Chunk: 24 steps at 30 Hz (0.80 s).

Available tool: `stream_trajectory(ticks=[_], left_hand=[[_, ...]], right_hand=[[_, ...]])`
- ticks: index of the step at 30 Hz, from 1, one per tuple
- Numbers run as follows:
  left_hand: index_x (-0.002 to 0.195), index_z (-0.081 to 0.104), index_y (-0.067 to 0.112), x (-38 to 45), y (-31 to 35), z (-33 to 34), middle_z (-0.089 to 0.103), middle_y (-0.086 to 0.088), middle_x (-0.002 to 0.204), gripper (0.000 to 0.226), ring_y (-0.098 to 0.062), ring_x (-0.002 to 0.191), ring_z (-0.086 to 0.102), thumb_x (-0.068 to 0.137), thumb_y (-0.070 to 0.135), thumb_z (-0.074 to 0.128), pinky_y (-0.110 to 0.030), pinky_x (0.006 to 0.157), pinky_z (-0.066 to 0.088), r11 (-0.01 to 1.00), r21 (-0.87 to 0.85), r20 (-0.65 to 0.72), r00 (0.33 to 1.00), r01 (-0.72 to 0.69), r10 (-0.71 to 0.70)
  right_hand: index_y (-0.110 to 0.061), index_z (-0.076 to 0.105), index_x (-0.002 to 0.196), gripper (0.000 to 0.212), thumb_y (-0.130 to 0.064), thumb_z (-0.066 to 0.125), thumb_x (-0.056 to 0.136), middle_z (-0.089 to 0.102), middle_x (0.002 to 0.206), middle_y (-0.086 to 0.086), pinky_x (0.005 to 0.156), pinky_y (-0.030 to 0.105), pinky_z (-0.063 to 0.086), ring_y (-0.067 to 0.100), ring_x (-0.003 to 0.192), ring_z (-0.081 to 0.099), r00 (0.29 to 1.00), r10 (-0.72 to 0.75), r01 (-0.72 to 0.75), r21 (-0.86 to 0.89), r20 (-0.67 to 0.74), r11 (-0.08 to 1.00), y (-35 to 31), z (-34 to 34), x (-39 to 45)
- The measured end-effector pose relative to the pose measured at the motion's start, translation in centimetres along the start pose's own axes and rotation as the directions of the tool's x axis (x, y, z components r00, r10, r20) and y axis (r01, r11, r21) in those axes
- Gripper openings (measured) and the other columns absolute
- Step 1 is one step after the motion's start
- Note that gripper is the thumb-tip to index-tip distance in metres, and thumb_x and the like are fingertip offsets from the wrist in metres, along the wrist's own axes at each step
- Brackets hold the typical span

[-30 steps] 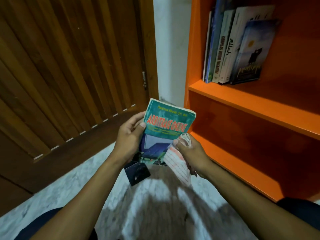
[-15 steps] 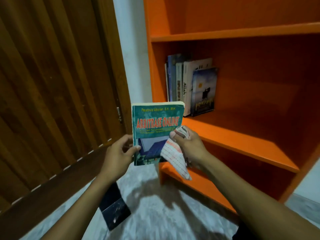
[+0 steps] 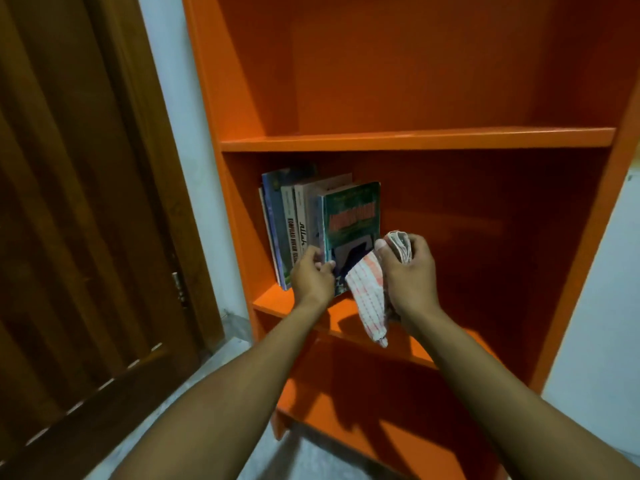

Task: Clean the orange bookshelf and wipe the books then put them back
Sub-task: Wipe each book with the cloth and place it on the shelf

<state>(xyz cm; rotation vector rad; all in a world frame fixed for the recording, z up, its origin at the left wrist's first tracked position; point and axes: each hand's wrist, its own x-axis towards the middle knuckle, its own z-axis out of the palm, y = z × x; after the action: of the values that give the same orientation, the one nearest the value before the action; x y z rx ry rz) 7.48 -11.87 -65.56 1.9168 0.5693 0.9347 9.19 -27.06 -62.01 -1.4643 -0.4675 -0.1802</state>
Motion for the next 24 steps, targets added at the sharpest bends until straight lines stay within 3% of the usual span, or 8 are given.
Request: stream_trajectory(ticks=[1,4,6,11,18,21,24], left_hand=[[0.099,0.054,0.006,0.5,-0.1,1.4,0.059,-0.016,0.092,0.004,-0.031,0.084,0.056,0.095,0.005,0.056,-0.040,0.071,0.048,1.000,0.023,-0.012,1.000,0.014,-0.014],[0.126,0.053,0.002,1.8,-0.5,4.3,0.053,-0.018,0.128,0.034,-0.037,0.119,0.051,0.092,-0.001,0.049,-0.045,0.101,0.047,0.987,0.100,-0.058,0.991,0.123,-0.118],[0.125,0.053,0.000,2.1,-0.5,5.4,0.049,-0.020,0.133,0.037,-0.038,0.122,0.049,0.089,-0.007,0.048,-0.044,0.104,0.044,0.977,0.117,-0.111,0.980,0.176,-0.163],[0.120,0.055,-0.001,2.6,-0.8,6.3,0.053,-0.021,0.128,0.033,-0.039,0.118,0.054,0.089,-0.010,0.048,-0.041,0.102,0.044,0.970,0.132,-0.228,0.958,0.206,-0.172],[0.118,0.051,0.003,2.8,-1.6,5.0,0.055,-0.018,0.125,0.033,-0.038,0.115,0.055,0.087,-0.007,0.055,-0.046,0.098,0.049,0.971,0.188,-0.207,0.972,0.150,-0.110],[0.115,0.053,0.005,2.2,-3.0,3.2,0.057,-0.015,0.121,0.025,-0.035,0.110,0.056,0.091,0.007,0.061,-0.046,0.091,0.051,0.978,0.207,-0.159,0.987,0.036,-0.003],[0.107,0.055,0.009,0.9,-5.0,-0.1,0.059,-0.008,0.105,0.013,-0.019,0.087,0.056,0.096,0.015,0.058,-0.029,0.071,0.044,0.957,0.252,-0.112,0.978,-0.144,0.177]], right_hand=[[-0.036,0.053,0.093,0.012,-0.037,0.064,0.092,0.066,0.098,-0.001,0.080,0.054,0.057,0.021,0.090,0.067,1.000,0.012,-0.012,-0.005,-0.012,1.000,0.2,-0.4,0.3],[-0.032,0.054,0.090,0.014,-0.039,0.066,0.091,0.067,0.095,0.003,0.080,0.054,0.057,0.024,0.087,0.069,0.996,0.074,-0.074,0.006,-0.045,0.997,0.8,-1.5,1.0],[-0.028,0.055,0.092,0.015,-0.037,0.067,0.091,0.068,0.094,0.004,0.079,0.049,0.058,0.024,0.087,0.069,0.993,0.110,-0.109,0.036,-0.046,0.993,1.1,-2.1,1.3],[-0.013,0.061,0.090,0.023,-0.035,0.066,0.092,0.067,0.078,0.010,0.063,0.040,0.054,0.030,0.072,0.069,0.990,0.137,-0.137,0.049,-0.003,0.989,1.5,-2.9,1.5],[-0.023,0.057,0.092,0.012,-0.029,0.067,0.093,0.069,0.096,0.012,0.077,0.049,0.057,0.030,0.087,0.070,0.984,0.171,-0.174,0.076,0.045,0.982,1.5,-2.2,0.3],[-0.020,0.057,0.097,0.012,-0.027,0.067,0.093,0.067,0.100,0.014,0.080,0.052,0.056,0.033,0.091,0.069,0.979,0.177,-0.182,0.051,0.100,0.982,1.9,-1.3,-0.5],[-0.017,0.059,0.108,0.018,-0.021,0.067,0.093,0.068,0.103,0.012,0.080,0.051,0.056,0.032,0.093,0.069,0.961,0.213,-0.228,0.072,0.176,0.971,2.4,0.1,-1.9]])
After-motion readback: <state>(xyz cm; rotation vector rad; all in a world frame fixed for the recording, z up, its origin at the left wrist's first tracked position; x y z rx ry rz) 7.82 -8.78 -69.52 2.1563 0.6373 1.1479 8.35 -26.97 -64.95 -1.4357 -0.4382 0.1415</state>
